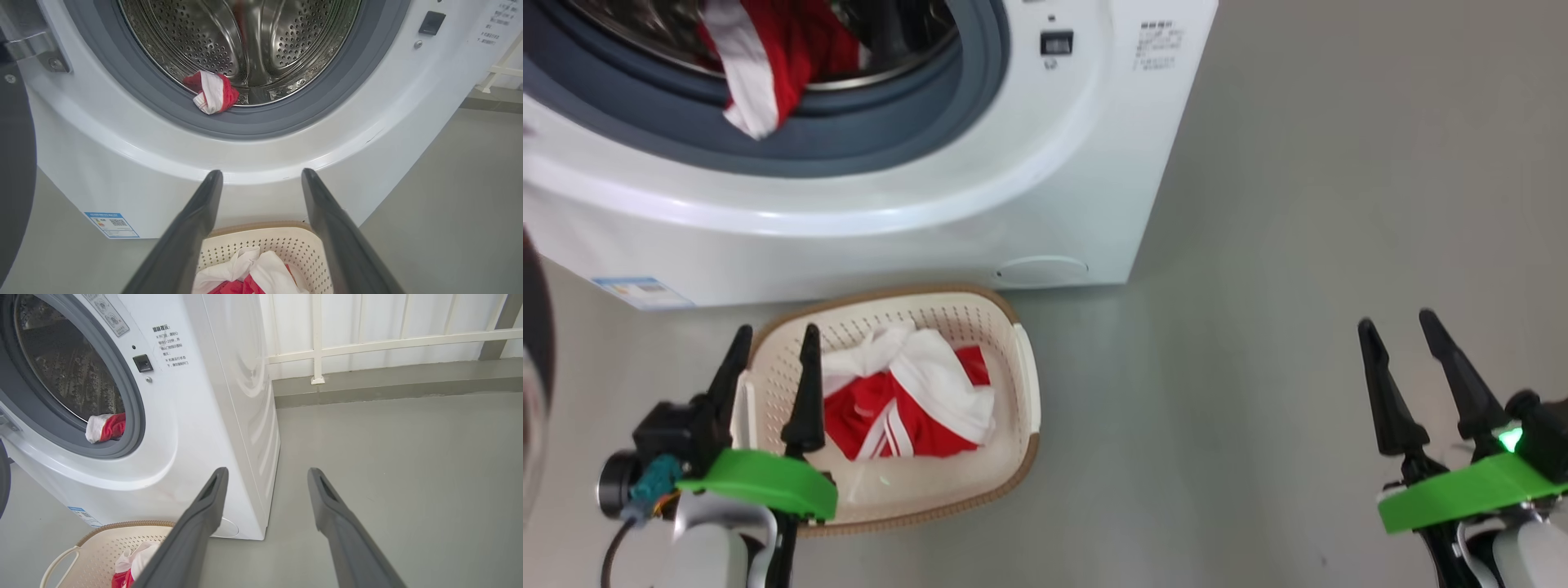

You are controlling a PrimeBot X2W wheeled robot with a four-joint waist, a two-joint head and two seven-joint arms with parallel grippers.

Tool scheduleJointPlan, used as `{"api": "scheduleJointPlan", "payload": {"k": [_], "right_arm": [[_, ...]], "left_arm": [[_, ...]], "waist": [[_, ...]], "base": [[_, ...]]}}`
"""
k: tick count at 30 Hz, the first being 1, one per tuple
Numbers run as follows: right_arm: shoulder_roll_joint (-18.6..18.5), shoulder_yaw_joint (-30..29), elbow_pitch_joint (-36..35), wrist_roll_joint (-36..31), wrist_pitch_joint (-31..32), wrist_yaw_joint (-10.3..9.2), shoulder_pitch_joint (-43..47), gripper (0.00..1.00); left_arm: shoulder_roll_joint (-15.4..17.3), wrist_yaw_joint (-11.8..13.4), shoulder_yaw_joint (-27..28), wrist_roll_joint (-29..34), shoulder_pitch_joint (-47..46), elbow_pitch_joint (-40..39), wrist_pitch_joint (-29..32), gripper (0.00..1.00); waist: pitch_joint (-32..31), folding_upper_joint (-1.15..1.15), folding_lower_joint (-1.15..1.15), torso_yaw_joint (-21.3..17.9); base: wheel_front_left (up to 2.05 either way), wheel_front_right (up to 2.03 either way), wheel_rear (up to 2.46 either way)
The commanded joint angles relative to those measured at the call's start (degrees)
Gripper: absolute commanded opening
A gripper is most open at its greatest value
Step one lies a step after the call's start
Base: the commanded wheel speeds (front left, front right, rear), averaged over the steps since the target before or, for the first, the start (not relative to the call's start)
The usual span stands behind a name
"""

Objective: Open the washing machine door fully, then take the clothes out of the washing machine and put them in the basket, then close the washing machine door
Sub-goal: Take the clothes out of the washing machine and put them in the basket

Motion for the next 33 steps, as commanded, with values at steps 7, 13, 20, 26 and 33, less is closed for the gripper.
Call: {"api": "scheduleJointPlan", "payload": {"k": [7,13,20,26,33], "right_arm": [[-0.82,0.42,-0.94,-0.49,-0.36,0.36,3.81,1.0],[-0.47,-0.08,-0.75,-0.38,-0.36,0.36,7.13,1.0],[-0.57,-0.82,-1.25,-0.28,-0.36,0.36,10.45,1.0],[-0.53,-1.22,-1.39,-0.27,-0.36,0.36,11.68,1.0],[-0.45,-1.44,-1.62,-0.32,-0.36,0.36,11.74,1.0]], "left_arm": [[0.76,-0.32,2.17,1.26,5.66,-6.69,-0.28,1.0],[0.59,-0.32,3.2,1.69,11.16,-10.97,-0.28,1.0],[0.52,-0.2,3.95,1.39,15.92,-14.17,-0.28,1.0],[0.51,0.75,4.0,-0.04,19.16,-16.62,-0.28,1.0],[0.51,2.02,3.08,-0.96,19.83,-17.9,-0.28,1.0]], "waist": [[-5.84,0.0,0.0,1.47],[-9.86,0.0,0.0,1.67],[-12.18,0.0,0.0,2.1],[-12.71,0.0,0.0,1.96],[-12.09,0.0,0.0,2.15]], "base": [[0.0,0.0,0.0],[0.0,0.0,0.0],[0.0,0.0,0.0],[0.0,0.0,0.0],[0.0,0.0,0.0]]}}
